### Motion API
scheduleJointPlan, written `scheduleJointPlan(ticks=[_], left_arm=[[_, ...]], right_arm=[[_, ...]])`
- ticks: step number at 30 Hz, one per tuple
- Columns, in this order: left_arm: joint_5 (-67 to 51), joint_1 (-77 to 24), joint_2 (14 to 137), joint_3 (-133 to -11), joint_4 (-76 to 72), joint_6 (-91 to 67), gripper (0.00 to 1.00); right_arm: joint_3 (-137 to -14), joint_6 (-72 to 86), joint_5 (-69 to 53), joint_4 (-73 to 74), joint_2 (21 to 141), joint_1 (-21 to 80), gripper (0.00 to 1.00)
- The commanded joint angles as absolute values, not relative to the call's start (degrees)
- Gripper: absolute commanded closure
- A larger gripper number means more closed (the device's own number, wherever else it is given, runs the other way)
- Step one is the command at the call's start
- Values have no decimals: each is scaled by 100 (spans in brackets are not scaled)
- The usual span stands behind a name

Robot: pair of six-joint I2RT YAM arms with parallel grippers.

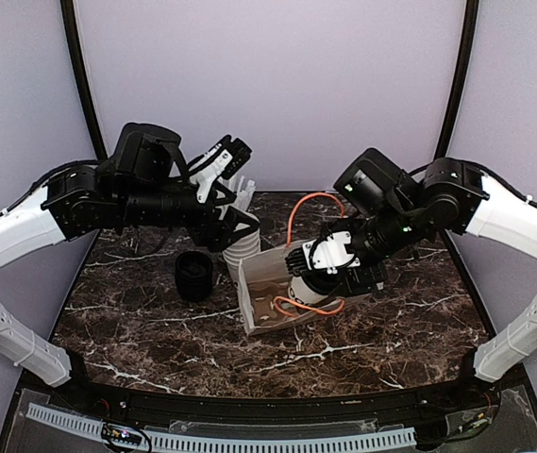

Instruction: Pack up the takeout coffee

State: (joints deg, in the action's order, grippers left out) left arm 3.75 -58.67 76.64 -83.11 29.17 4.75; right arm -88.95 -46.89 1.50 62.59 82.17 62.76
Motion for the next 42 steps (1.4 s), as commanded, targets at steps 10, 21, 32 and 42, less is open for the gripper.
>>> scheduleJointPlan(ticks=[10, 21, 32, 42], left_arm=[[-832, -4683, 9622, -9426, 2469, -181, 21], [-1518, -4566, 11188, -10848, 2805, 35, 22], [-2178, -4579, 11001, -10235, 2265, -197, 23], [-2470, -4570, 10991, -10258, 2175, -44, 23]], right_arm=[[-7940, -4838, 1400, 5309, 7630, 6330, 28], [-7821, -5460, 1321, 5600, 7886, 6328, 33], [-7940, -5345, 1066, 5570, 8055, 6359, 35], [-7603, -5565, 1745, 5166, 8045, 6584, 36]])
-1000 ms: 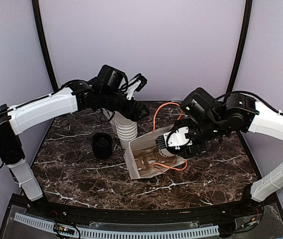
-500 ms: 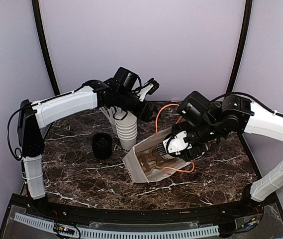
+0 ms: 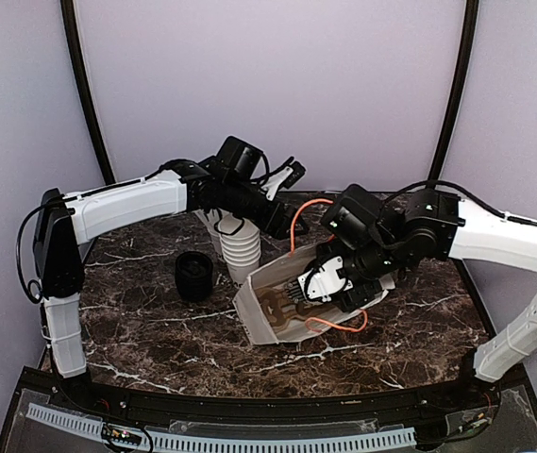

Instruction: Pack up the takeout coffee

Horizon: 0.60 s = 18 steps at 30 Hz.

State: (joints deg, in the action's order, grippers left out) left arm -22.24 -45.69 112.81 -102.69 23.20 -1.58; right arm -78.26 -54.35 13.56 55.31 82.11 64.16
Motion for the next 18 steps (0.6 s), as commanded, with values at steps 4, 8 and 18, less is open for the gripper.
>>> scheduleJointPlan(ticks=[4, 8, 18], left_arm=[[-2572, -4557, 10977, -10311, 2238, 130, 22], [-2735, -4537, 10950, -10303, 2245, 128, 22], [-2862, -4465, 10904, -10024, 2023, 78, 22]], right_arm=[[-7183, -5800, 2078, 4883, 7914, 6814, 36], [-6866, -6007, 2327, 4670, 7916, 6968, 37], [-6305, -6148, 2751, 3542, 7802, 6982, 37]])
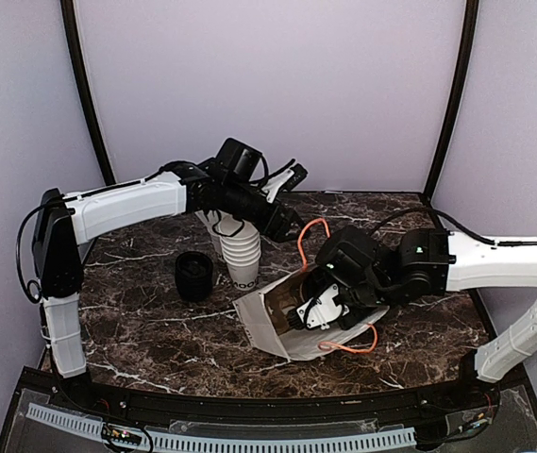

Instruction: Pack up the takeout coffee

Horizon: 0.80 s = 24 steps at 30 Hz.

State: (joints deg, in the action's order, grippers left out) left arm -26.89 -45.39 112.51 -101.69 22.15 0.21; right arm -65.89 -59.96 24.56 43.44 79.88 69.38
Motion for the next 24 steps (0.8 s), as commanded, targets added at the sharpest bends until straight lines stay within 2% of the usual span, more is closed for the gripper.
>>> scheduleJointPlan(ticks=[1, 12, 24], left_arm=[[-2880, -4443, 10909, -10021, 2013, 74, 22], [-2997, -4369, 10861, -9902, 2055, 53, 22], [-3068, -4337, 10663, -9569, 1999, 26, 22]], right_arm=[[-6266, -6175, 2778, 3431, 7804, 6972, 37], [-6251, -6144, 2484, 3129, 8034, 6839, 36], [-6683, -5748, 2264, 3511, 8733, 6495, 36]])
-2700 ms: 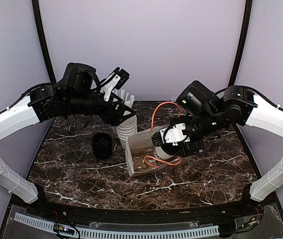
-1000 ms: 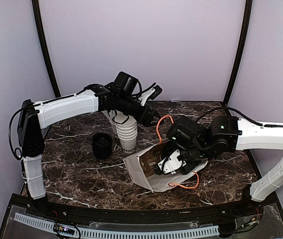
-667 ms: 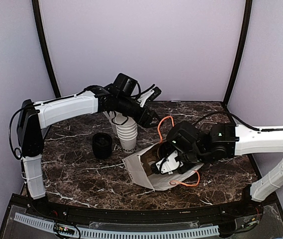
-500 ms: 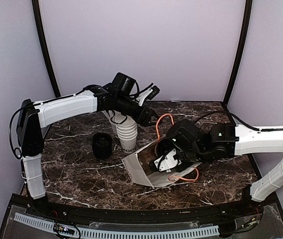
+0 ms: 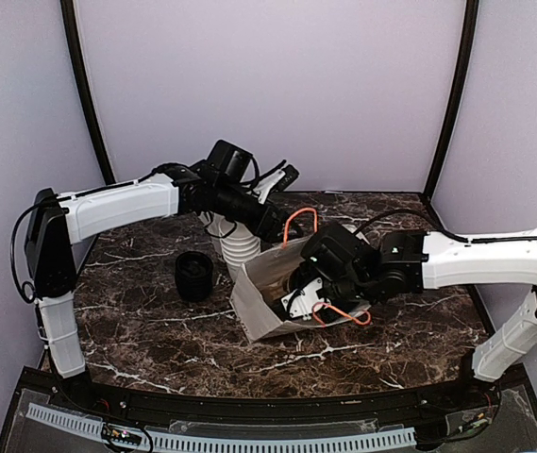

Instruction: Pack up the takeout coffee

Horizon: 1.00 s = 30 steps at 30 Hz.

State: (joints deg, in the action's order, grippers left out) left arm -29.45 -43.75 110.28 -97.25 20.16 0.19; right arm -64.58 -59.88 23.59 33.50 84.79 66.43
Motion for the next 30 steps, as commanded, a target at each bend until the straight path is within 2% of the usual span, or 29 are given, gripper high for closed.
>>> scheduleJointPlan(ticks=[1, 7, 14, 24, 30], left_arm=[[-3072, -4339, 10658, -9557, 1987, 26, 22], [-3048, -4318, 10597, -9459, 1965, 26, 22], [-3042, -4239, 10480, -9369, 1961, 25, 22], [-2988, -4109, 10240, -9147, 1984, 27, 22], [-2942, -4049, 10173, -9141, 2034, 36, 22]], right_arm=[[-6707, -5726, 2279, 3537, 8804, 6464, 36], [-6849, -5662, 2104, 3805, 9101, 6358, 36], [-8130, -5085, 1016, 5833, 9825, 6314, 37], [-9009, -4844, -251, 7449, 10234, 6381, 38], [-8846, -4738, -678, 7612, 10249, 6476, 38]])
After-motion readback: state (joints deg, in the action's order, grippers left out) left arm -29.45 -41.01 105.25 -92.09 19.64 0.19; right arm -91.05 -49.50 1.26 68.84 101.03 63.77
